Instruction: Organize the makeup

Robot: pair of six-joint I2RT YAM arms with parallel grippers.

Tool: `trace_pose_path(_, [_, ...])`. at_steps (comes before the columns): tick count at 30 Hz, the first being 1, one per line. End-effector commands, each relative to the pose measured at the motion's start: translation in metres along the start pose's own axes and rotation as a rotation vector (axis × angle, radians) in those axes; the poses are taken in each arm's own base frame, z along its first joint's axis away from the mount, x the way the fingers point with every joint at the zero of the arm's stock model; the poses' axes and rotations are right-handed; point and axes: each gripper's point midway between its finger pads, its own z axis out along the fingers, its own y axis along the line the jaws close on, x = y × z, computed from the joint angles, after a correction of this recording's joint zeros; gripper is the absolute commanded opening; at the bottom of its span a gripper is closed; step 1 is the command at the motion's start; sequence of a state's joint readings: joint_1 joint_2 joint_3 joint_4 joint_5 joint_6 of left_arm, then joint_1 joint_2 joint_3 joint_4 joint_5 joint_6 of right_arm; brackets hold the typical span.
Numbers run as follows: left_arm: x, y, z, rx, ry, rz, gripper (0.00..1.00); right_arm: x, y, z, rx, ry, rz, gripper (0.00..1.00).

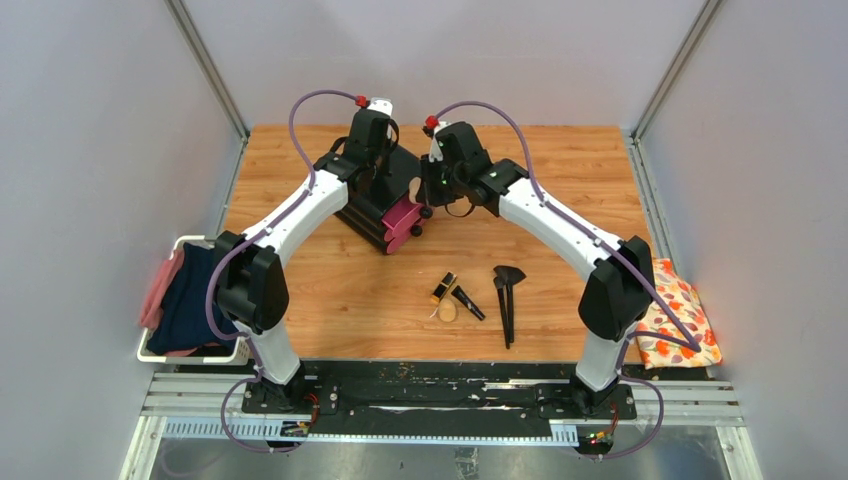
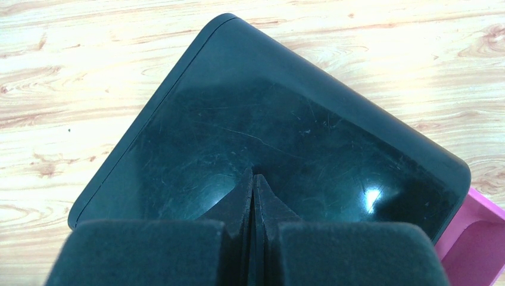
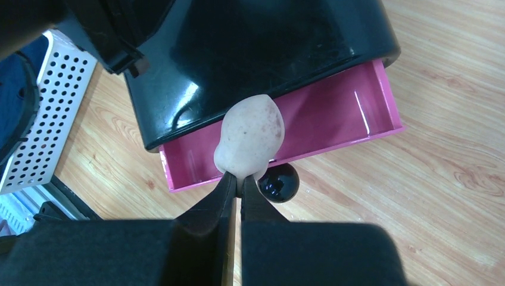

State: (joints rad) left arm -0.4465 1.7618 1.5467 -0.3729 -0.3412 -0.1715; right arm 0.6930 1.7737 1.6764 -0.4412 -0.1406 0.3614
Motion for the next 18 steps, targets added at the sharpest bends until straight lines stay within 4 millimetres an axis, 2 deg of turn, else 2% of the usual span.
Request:
trace_pose_path(1, [0.051, 0.003, 0.007, -0.006, 0.157, 0.05, 0.0, 0.009, 0.007, 0.013, -0.013, 0.038, -0.023, 0.0])
trace_pose_path(7, [0.052, 0.004, 0.006, -0.011, 0.159, 0.054, 0.0, 0.021, 0.003, 0.023, -0.006, 0.076, -0.017, 0.0])
trace_pose_path(18, [0.05, 0.005, 0.005, -0.013, 0.156, 0.053, 0.0, 0.035, -0.004, 0.008, 0.042, 0.109, -0.02, 0.0])
